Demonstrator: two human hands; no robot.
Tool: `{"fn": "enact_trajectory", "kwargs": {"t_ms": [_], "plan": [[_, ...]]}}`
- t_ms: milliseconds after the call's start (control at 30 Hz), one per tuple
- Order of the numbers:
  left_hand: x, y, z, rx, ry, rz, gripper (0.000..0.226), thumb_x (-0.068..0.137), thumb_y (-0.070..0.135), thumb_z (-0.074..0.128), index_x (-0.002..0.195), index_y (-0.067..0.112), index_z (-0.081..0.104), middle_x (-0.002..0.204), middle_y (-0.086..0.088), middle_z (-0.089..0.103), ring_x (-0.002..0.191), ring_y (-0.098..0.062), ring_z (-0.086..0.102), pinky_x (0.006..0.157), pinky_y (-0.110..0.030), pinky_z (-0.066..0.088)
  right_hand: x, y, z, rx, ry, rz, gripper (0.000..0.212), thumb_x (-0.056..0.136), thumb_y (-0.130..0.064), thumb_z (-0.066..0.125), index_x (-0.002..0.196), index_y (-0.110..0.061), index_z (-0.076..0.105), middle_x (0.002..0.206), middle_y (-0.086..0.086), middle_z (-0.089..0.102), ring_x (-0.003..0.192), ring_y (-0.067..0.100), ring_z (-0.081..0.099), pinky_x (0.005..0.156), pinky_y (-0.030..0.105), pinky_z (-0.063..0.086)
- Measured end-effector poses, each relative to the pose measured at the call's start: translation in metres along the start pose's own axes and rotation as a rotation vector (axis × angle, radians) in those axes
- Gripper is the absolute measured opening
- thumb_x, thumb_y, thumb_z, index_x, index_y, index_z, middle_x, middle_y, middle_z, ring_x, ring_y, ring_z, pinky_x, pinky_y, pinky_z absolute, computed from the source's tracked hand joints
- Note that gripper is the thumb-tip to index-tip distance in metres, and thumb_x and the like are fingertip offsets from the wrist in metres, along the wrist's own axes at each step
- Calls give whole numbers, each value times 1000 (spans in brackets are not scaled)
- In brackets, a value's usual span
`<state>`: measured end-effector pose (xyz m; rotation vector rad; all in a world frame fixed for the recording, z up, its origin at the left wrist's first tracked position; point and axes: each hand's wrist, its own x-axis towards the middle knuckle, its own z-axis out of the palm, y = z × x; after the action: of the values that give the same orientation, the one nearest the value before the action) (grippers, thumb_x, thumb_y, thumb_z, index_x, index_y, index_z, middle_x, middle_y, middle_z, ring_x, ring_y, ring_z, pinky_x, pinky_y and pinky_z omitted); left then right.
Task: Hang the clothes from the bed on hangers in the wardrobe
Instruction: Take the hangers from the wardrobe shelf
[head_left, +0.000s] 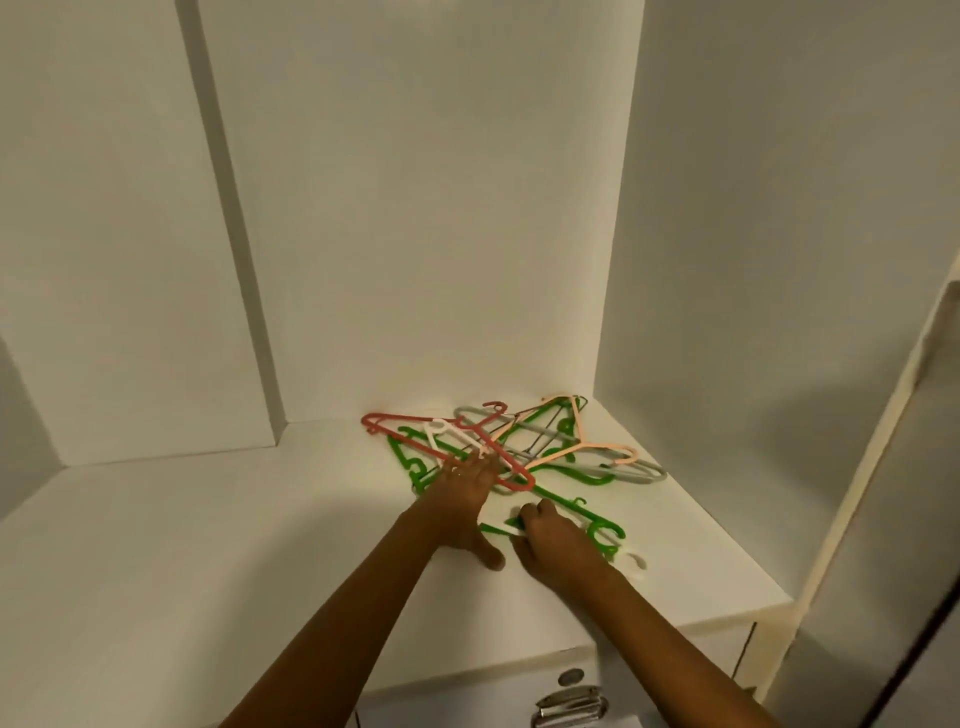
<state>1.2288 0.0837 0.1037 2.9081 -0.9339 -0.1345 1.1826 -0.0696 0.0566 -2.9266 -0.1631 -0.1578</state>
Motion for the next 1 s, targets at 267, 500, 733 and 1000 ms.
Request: {"fn": "enact_trajectory", "kwargs": {"t_ms": [267,500,733,1000], "plan": [[34,-5,24,184,221,176,63,88,33,59,141,10,34,146,-11,37,136,-28,30,115,-38,19,19,4,17,-43,148,-37,34,97,-24,43,126,-6,50,126,14,52,99,29,61,78,35,52],[41,-22,19,310,255,164,31,88,23,55,117,15,56,116,-5,63,112,-24,54,99,-35,32,13,5,-8,131,173,-62,29,86,-43,61,105,-23,70,100,-1,67,90,13,58,75,24,45],[42,-28,25,345,176,176,46,93,26,51,137,14,43,140,-8,47,130,-28,41,109,-41,30,46,49,-74,294,315,209,22,89,-25,61,108,-15,66,103,4,67,92,18,60,79,28,47],[44,-17,13,228,124,60,61,87,17,64,141,7,37,154,-16,12,139,-32,24,110,-38,34,120,51,-53,10,-387,67,55,88,-28,58,138,-15,41,135,10,50,123,25,45,103,37,35]]}}
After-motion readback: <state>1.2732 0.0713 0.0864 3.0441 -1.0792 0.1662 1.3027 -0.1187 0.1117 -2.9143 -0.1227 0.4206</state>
